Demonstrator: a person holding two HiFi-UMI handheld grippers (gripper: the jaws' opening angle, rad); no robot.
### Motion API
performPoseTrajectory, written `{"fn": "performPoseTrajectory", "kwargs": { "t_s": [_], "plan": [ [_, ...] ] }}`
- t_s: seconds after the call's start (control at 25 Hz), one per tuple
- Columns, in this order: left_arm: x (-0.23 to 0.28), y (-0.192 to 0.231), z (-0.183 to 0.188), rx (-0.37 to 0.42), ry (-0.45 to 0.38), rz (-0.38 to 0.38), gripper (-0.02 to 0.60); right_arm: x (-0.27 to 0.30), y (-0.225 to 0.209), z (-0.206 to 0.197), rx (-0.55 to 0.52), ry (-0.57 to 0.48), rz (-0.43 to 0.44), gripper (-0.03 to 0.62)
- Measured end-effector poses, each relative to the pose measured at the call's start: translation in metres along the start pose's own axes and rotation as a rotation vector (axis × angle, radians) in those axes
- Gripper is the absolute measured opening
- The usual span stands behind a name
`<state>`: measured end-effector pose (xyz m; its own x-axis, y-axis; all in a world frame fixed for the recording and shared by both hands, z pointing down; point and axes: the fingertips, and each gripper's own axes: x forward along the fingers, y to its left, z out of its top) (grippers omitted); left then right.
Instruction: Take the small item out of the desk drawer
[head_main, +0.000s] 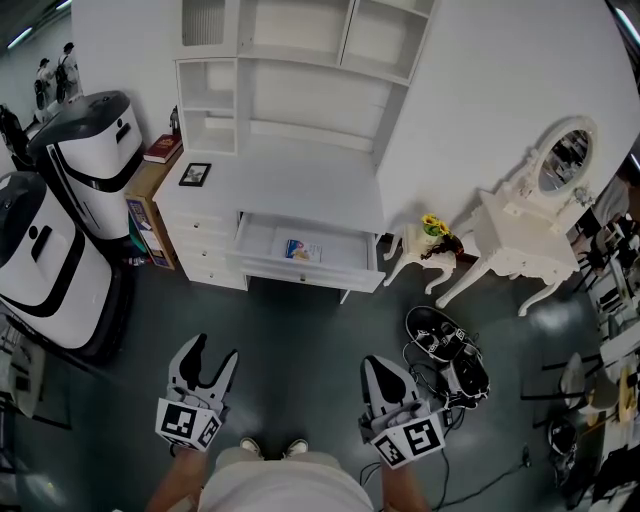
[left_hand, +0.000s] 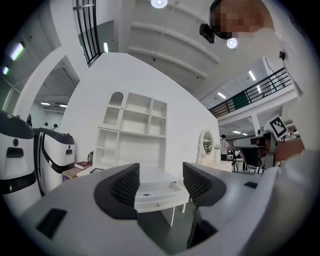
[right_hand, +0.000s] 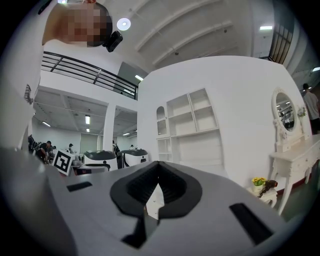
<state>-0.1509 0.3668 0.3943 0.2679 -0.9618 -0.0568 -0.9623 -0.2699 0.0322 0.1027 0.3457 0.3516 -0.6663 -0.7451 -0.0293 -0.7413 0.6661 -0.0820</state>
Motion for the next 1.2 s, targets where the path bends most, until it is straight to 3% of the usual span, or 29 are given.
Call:
{"fn": "performPoseTrajectory", "kwargs": {
  "t_s": [0.12, 0.28, 0.8, 1.0, 1.2],
  "plan": [
    [0.003, 0.001, 0.0, 0.007, -0.011, 0.042, 0.377, -0.003, -0.008, -0.002, 0.007, 0.004, 0.002, 0.009],
    [0.008, -0.007, -0.002, 0.013, -0.003, 0.076, 0.449, -0.012, -0.023, -0.005, 0.014, 0.004, 0.005, 0.009],
    [0.042, -0.027, -0.022, 0.04, 0.041, 0.071, 0.46, -0.011, -0.071, -0.02, 0.04, 0.004, 0.001, 0.009],
    [0.087, -0.015, -0.036, 0.039, 0.048, 0.038, 0.459, 0.019, -0.098, -0.026, 0.039, 0.026, -0.023, 0.009],
    [0.164, 0.017, -0.061, -0.002, 0.084, -0.012, 0.459, 0.079, -0.136, -0.036, 0.031, 0.058, -0.069, 0.009]
  ]
}}
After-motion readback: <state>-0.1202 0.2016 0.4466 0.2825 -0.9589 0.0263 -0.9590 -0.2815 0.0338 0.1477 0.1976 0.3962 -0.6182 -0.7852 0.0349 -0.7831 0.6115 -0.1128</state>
